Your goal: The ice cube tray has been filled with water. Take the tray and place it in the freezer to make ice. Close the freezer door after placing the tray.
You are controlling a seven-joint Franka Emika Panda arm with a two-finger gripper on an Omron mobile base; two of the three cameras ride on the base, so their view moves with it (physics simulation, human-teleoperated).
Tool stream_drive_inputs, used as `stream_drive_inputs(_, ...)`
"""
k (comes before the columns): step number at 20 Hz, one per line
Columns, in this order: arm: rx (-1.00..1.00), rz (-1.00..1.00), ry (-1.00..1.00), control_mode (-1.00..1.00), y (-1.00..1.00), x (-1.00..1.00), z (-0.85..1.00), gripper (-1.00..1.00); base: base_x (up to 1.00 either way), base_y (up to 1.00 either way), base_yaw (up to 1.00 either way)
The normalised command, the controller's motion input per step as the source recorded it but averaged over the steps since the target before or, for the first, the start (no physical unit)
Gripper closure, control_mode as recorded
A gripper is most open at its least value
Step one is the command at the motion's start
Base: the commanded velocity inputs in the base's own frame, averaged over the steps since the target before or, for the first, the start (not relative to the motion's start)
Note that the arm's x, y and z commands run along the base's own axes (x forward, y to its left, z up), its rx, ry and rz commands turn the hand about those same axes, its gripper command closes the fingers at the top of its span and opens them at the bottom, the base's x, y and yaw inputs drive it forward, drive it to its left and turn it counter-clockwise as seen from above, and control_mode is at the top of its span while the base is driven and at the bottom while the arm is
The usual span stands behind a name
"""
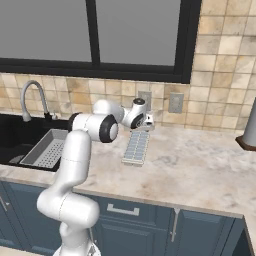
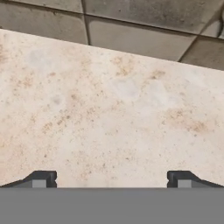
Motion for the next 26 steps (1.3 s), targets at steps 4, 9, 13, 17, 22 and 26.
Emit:
stream_drive_inputs(4,0.0,0.0,0.11,-1.0,0.0,-0.07,-0.33,-1.0,0.0,0.0,0.0)
stream_drive_inputs(9,0.0,-0.02,0.1,-1.0,-0.09,-0.54,-0.25,-1.0,0.0,0.0,0.0)
stream_drive_inputs(13,0.0,-0.06,0.08,-1.0,-0.19,-0.8,-0.21,-1.0,0.0,0.0,0.0)
stream_drive_inputs(17,0.0,-0.07,0.07,-1.0,-0.19,-0.82,-0.25,-1.0,0.0,0.0,0.0)
stream_drive_inputs(22,0.0,-0.08,0.09,-1.0,-0.14,-0.72,-0.24,-1.0,0.0,0.0,0.0)
stream_drive_inputs(26,0.0,-0.12,0.1,-1.0,-0.16,-0.72,-0.28,-1.0,0.0,0.0,0.0)
